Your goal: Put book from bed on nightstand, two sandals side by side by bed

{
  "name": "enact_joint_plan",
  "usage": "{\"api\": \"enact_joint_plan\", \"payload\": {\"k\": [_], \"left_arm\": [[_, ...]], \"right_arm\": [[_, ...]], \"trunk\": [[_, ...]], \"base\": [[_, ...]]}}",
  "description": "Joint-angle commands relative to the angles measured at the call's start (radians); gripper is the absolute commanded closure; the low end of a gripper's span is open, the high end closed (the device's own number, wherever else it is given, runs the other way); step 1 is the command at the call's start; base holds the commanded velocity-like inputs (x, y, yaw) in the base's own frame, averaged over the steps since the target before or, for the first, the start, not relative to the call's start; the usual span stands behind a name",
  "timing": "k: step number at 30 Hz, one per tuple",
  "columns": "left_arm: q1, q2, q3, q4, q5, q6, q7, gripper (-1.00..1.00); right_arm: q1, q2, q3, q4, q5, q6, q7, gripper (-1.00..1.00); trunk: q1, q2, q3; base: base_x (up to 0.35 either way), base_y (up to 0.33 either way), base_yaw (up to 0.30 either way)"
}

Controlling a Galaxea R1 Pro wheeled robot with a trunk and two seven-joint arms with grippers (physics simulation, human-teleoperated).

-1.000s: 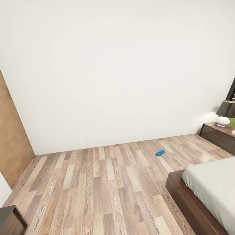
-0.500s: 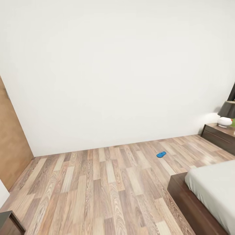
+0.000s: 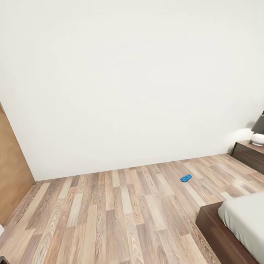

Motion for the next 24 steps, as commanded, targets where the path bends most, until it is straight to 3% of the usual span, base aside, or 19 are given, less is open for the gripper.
{"api": "enact_joint_plan", "payload": {"k": [1, 24], "left_arm": [[-0.001, 0.000, 0.000, 0.001, 0.000, -0.004, 0.000, -1.00], [-0.001, 0.000, -0.002, 0.001, 0.000, -0.030, 0.000, -1.00]], "right_arm": [[0.000, 0.000, 0.000, -0.001, -0.001, 0.000, 0.000, -1.00], [0.000, 0.001, 0.001, -0.001, -0.001, 0.000, 0.002, -1.00]], "trunk": [[0.001, 0.000, -0.001], [0.001, 0.000, -0.001]], "base": [[0.305, 0.105, 0.000], [0.306, 0.125, 0.000]]}}
